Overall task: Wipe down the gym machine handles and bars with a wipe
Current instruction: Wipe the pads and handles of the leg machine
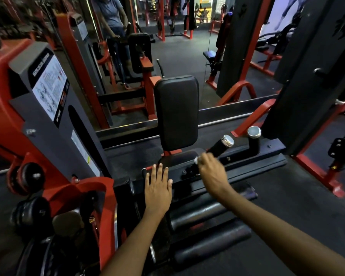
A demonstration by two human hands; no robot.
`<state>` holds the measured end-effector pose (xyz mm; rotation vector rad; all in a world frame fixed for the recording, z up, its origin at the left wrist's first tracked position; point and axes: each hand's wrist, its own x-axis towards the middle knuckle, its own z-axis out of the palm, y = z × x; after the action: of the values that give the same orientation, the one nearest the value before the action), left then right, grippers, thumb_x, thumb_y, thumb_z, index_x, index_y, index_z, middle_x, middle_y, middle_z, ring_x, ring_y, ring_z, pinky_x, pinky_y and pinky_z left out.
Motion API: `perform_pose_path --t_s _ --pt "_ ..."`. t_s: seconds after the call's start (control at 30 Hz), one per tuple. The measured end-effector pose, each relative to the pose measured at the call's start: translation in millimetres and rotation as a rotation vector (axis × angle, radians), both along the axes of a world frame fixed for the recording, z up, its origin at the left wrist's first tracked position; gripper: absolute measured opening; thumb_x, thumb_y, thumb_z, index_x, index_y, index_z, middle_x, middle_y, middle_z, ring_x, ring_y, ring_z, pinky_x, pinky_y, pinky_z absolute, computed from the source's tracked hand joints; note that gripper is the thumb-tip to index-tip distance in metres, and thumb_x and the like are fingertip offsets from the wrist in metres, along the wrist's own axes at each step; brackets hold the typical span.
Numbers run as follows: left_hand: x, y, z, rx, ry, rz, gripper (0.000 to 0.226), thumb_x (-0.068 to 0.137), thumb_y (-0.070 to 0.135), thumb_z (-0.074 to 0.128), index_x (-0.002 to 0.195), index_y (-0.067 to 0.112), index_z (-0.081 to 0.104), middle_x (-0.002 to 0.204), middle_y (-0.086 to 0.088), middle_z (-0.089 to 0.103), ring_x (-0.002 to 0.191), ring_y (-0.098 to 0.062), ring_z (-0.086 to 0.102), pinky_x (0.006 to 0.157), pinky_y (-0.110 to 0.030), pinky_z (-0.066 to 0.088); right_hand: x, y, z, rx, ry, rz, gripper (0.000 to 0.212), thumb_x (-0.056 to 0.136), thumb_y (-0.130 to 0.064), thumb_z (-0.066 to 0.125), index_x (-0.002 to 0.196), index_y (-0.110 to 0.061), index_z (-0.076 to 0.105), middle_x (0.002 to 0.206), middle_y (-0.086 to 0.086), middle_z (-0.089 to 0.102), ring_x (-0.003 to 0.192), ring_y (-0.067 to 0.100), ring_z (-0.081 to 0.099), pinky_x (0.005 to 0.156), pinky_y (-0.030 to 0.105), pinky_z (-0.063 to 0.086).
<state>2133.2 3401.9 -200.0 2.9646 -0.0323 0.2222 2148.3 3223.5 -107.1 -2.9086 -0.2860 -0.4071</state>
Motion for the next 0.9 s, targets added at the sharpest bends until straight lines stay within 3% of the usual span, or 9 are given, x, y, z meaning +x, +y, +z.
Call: perform_pose_path --t_s 0.07,0.13,0.23,0.33,0.5,0.6,0.7,0.77,0.9 --pt "-0.2 -0.2 0.7 0.001 0.002 0.002 0.056 0.098 0.038 0.022 0.135 0.011 0.056 0.144 -0.009 0.050 0.137 -0.028 0.042 0.109 -0.048 0.038 -1.2 13.6 -7.5 -0.135 -0.027 0.234 0.029 0.050 -0.003 0.087 0.062 -0.005 0.061 0.070 0.008 0.053 0.054 0.025 0.056 0.041 0.026 0.040" --pt "-0.7 0.5 0.6 0.002 0.002 -0.001 0.056 0.098 0.038 0.022 0.134 0.012 0.056 0.144 -0.009 0.050 0.137 -0.028 0.042 0.108 -0.048 0.038 10.6 11.9 7.1 -0.129 -0.084 0.237 0.030 0.044 -0.004 0.089 0.058 -0.004 0.063 0.070 0.009 0.055 0.055 0.025 0.057 0.043 0.027 0.045" --pt "-0.5 1.0 -0.2 0.000 0.002 0.002 0.056 0.098 0.037 0.021 0.135 0.012 0.055 0.145 -0.008 0.049 0.138 -0.027 0.040 0.110 -0.047 0.037 26.8 -5.2 45.7 -0.248 -0.137 -0.024 0.013 0.075 -0.013 0.073 0.081 -0.002 0.070 0.090 0.011 0.061 0.088 0.031 0.060 0.080 0.036 0.049" --pt "0.8 0.5 -1.0 0.018 0.006 0.005 0.058 0.099 0.038 0.018 0.137 0.012 0.053 0.146 -0.008 0.047 0.140 -0.027 0.038 0.111 -0.046 0.035 36.2 -14.2 58.7 -0.540 -0.035 -0.092 0.023 0.093 -0.017 0.045 0.102 -0.010 0.064 0.102 0.008 0.065 0.105 0.026 0.057 0.114 0.041 0.017" --pt "1.6 1.6 -4.5 0.046 0.032 0.001 0.065 0.098 0.042 0.003 0.149 0.016 0.034 0.157 -0.005 0.029 0.148 -0.024 0.019 0.119 -0.044 0.018 41.2 22.5 21.7 -0.566 0.157 0.149 0.025 0.094 -0.010 0.039 0.102 -0.011 0.063 0.104 0.006 0.068 0.097 0.023 0.062 0.093 0.032 0.035" --pt "1.4 1.6 -1.9 0.046 0.045 -0.015 0.071 0.094 0.043 -0.007 0.152 0.017 0.024 0.161 -0.003 0.018 0.150 -0.022 0.008 0.121 -0.042 0.008 34.5 28.1 -7.9 -0.598 0.189 0.320 0.029 0.092 -0.008 0.039 0.108 -0.004 0.063 0.104 0.010 0.067 0.100 0.027 0.062 0.099 0.036 0.037" --pt "0.9 1.9 0.0 0.045 0.056 -0.031 0.073 0.092 0.043 -0.011 0.153 0.017 0.020 0.162 -0.003 0.014 0.150 -0.022 0.004 0.121 -0.042 0.006 29.3 0.6 -20.9 -0.566 0.007 0.567 0.038 0.078 -0.009 0.038 0.094 -0.006 0.072 0.087 0.007 0.071 0.087 0.024 0.068 0.096 0.033 0.045" --pt "1.1 1.8 0.9 0.027 0.057 -0.020 0.069 0.096 0.042 -0.002 0.150 0.015 0.030 0.159 -0.005 0.025 0.149 -0.024 0.014 0.120 -0.043 0.013 29.0 -27.3 -16.5 -0.527 -0.095 0.665 0.037 0.079 -0.012 0.040 0.095 -0.008 0.073 0.093 0.005 0.071 0.094 0.023 0.068 0.099 0.033 0.041" --pt "1.0 1.6 0.1 0.019 0.053 -0.008 0.067 0.097 0.041 0.001 0.148 0.015 0.035 0.157 -0.006 0.029 0.148 -0.025 0.019 0.119 -0.044 0.018 35.5 -69.8 13.1 -0.330 -0.376 0.498 0.036 0.082 -0.005 0.044 0.108 -0.002 0.069 0.112 0.012 0.067 0.112 0.029 0.060 0.111 0.034 0.021"
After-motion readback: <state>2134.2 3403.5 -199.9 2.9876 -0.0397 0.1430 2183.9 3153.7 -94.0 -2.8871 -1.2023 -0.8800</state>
